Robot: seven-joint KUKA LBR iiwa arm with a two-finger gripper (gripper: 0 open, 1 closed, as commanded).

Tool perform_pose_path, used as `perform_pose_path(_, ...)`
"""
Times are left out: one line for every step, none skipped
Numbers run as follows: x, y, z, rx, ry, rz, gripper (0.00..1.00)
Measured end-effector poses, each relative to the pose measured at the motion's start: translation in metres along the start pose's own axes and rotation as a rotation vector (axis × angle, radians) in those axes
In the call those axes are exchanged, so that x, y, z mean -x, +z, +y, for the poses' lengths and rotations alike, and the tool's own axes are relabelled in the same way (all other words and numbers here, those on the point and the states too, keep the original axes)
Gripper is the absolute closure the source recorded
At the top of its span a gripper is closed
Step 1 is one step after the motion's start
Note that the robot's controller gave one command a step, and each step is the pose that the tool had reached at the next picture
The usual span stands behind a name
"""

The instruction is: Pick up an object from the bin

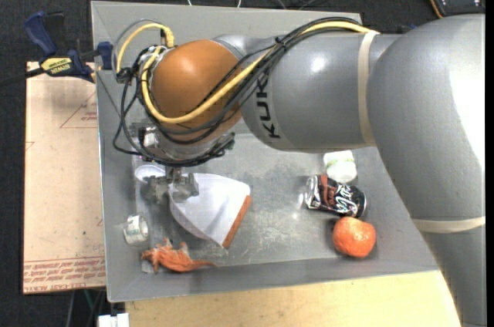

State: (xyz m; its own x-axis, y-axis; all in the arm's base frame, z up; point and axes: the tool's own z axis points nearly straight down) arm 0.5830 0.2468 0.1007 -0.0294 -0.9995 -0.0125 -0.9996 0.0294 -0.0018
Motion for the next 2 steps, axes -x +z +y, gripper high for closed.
perform_pose_path(0.001, -0.015, -0.001, -0.004, 0.002, -0.003, 1.0)
perform_pose_path(0.001, -0.036, 0.001, 0.002, 0.004, -0.002, 1.0)
